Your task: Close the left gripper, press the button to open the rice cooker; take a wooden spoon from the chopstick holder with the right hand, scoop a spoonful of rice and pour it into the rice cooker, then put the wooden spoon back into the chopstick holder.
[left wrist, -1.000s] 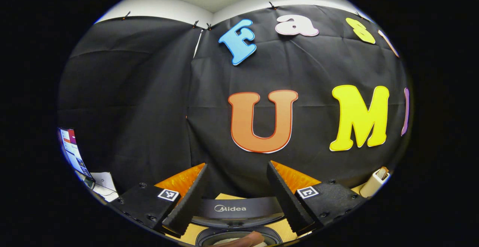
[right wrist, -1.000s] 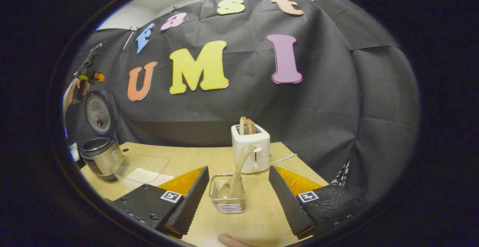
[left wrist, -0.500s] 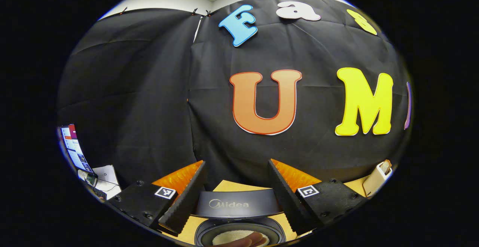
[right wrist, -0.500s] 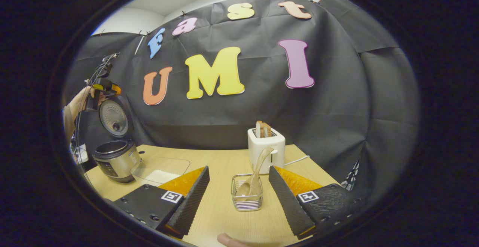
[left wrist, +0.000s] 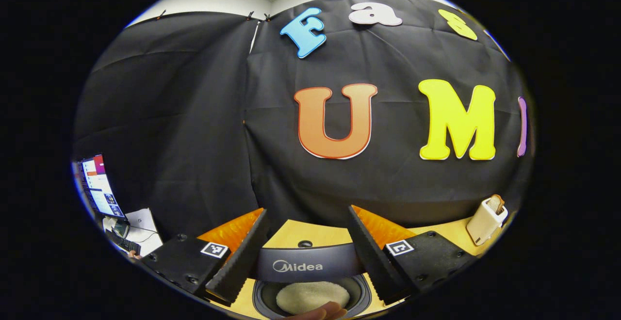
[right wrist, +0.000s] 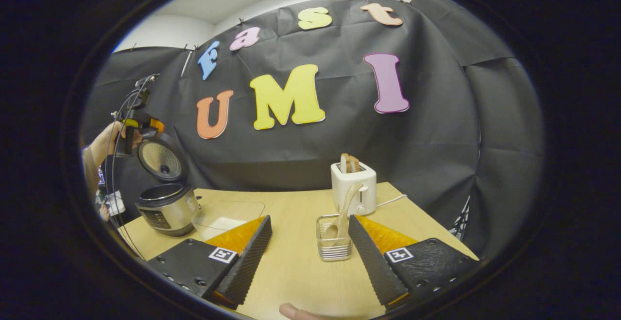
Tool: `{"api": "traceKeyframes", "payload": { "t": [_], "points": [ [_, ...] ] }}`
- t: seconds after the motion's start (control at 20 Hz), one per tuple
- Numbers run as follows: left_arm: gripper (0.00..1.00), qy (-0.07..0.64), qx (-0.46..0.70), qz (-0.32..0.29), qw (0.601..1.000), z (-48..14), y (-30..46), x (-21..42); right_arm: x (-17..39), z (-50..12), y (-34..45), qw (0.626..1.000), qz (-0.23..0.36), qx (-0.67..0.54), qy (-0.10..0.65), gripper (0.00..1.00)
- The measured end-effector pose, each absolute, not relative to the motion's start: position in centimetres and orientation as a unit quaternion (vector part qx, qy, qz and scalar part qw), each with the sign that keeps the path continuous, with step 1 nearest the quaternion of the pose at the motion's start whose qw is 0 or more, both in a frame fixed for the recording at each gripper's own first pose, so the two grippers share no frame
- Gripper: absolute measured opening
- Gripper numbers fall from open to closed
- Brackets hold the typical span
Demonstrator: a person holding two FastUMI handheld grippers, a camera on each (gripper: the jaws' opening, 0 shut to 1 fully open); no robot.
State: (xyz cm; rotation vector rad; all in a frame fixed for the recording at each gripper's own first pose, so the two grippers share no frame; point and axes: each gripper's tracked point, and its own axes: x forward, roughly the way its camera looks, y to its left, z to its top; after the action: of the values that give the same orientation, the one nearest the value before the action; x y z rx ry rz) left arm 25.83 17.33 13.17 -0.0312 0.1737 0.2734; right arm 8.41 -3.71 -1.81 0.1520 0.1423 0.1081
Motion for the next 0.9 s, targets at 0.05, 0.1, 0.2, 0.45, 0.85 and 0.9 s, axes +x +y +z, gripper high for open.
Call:
{"api": "traceKeyframes", "payload": {
  "t": [0.05, 0.1, 0.2, 0.45, 0.85, 0.9],
  "points": [
    [1.0, 0.09, -0.016, 0.133, 0.987, 12.6, 16.9, 25.1, 7.7, -2.2, -3.6, 0.993, 0.054, 0.076, 0.071, 0.95],
    [1.0, 0.092, -0.015, 0.129, 0.987, 12.0, 16.5, 24.3, 7.0, -2.6, -3.5, 0.993, 0.055, 0.077, 0.071, 0.96],
    [1.0, 0.102, -0.017, 0.121, 0.987, 10.2, 15.6, 22.7, 5.7, -3.4, -2.9, 0.992, 0.061, 0.08, 0.077, 0.93],
    [1.0, 0.116, -0.026, 0.095, 0.988, 5.4, 13.4, 19.8, 3.3, -4.8, -2.3, 0.992, 0.062, 0.073, 0.081, 0.95],
    [0.95, 0.139, -0.036, 0.095, 0.985, -1.1, 12.8, 18.4, 1.4, -6.1, -1.9, 0.989, 0.061, 0.091, 0.1, 0.93],
    [0.99, 0.149, -0.039, 0.095, 0.983, -1.8, 12.8, 18.2, 1.4, -6.3, -2.0, 0.989, 0.059, 0.092, 0.104, 0.93]
  ]
}}
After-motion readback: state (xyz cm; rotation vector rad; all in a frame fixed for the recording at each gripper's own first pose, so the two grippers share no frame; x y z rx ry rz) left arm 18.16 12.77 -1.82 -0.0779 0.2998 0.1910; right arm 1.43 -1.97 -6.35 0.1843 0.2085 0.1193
